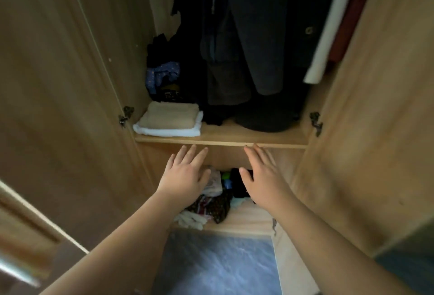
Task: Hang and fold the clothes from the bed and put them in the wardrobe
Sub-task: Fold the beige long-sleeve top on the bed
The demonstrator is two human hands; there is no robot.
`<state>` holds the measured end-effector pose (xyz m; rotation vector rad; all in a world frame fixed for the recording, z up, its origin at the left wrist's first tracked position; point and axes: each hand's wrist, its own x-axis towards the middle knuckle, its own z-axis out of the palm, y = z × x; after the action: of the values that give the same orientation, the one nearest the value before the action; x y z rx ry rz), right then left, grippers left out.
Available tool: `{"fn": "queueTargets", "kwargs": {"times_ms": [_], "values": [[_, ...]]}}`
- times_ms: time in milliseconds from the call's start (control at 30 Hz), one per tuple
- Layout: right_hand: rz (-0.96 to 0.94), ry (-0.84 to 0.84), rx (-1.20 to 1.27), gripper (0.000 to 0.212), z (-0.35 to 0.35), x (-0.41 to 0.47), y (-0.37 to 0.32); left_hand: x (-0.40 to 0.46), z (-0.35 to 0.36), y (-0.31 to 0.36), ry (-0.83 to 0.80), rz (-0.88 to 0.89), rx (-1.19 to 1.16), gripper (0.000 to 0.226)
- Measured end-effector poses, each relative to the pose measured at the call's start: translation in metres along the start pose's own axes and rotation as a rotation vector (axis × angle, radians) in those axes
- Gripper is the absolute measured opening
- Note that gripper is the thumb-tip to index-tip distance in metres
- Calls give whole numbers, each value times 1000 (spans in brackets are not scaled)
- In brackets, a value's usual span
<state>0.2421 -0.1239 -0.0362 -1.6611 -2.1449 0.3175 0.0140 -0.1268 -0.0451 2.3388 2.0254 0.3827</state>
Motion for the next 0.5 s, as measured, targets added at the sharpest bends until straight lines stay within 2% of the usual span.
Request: {"fn": "queueTargets", "kwargs": {"times_ms": [267, 500], "values": [[217, 122, -189, 60, -37, -182, 49, -100, -1, 102, -63, 231, -80, 60], [521, 207, -273, 65, -29, -355, 45, -214, 23, 156, -149, 383, -135, 59]]}}
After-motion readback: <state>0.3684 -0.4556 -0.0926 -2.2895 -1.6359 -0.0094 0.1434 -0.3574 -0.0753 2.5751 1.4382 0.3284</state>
